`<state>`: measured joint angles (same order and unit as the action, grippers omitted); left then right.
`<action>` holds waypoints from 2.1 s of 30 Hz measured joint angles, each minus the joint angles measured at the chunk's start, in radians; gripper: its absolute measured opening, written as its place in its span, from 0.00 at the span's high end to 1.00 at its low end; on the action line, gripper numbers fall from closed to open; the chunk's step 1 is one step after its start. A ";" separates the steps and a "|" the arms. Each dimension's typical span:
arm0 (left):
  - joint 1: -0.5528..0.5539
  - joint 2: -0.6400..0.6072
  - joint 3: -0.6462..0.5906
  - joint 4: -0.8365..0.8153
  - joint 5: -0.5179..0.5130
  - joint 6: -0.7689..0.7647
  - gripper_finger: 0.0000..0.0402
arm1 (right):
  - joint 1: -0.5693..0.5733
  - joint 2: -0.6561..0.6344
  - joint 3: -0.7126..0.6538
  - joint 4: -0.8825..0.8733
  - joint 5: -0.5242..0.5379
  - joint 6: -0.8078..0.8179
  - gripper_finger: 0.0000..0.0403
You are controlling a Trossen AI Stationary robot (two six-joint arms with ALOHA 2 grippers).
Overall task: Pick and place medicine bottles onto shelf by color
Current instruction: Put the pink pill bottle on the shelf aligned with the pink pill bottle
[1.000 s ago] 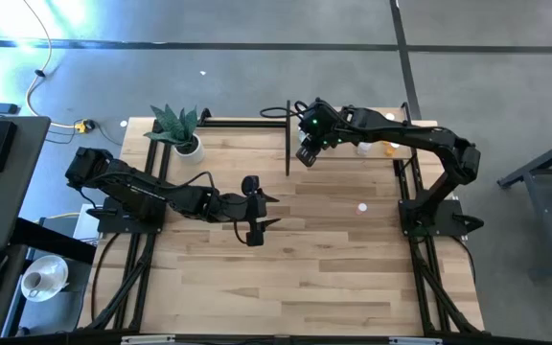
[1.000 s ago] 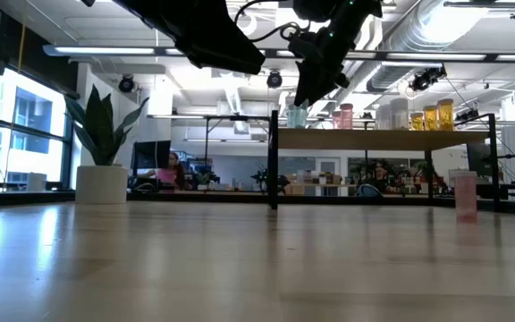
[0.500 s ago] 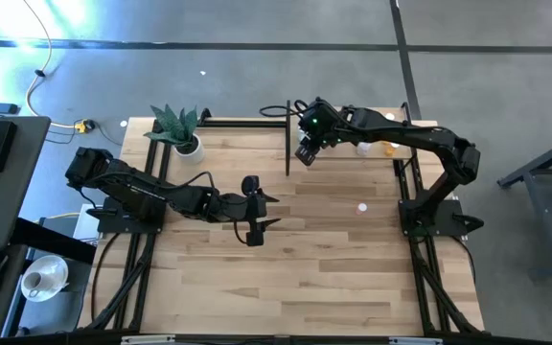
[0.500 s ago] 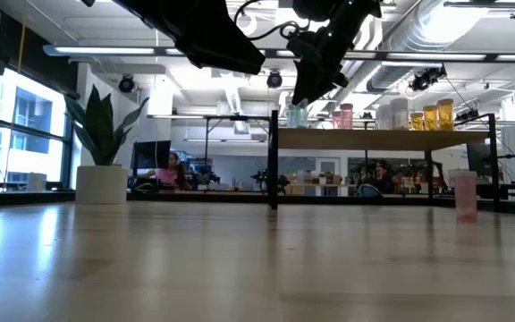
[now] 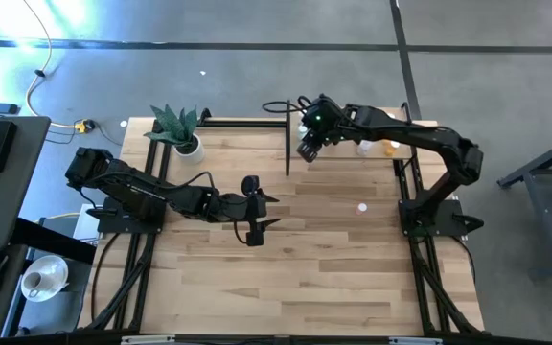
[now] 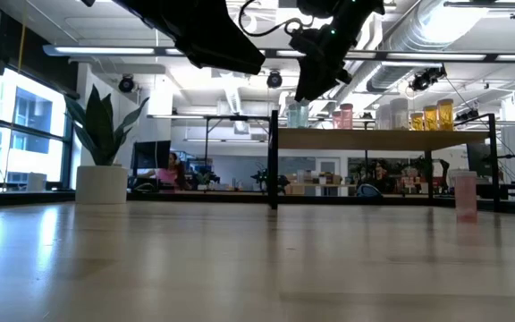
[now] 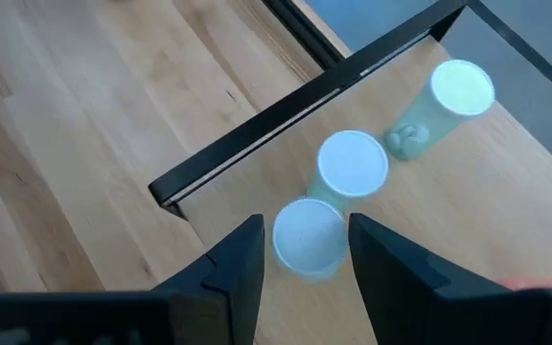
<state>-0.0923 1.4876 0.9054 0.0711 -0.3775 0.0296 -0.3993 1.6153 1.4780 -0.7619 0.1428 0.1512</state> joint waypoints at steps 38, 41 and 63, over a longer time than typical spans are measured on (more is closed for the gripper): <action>0.000 0.000 0.000 0.000 0.000 0.000 0.41 | 0.000 0.021 0.000 -0.056 -0.060 0.155 0.64; 0.000 0.000 0.000 0.000 0.000 0.000 0.41 | 0.000 0.021 0.000 -0.056 -0.069 0.134 0.64; 0.000 0.000 0.000 -0.023 0.000 0.000 0.41 | 0.055 -0.101 0.000 -0.334 -0.091 0.128 0.64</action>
<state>-0.0921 1.4876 0.9054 0.0483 -0.3777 0.0296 -0.3439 1.5146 1.4780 -1.0962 0.0521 0.2796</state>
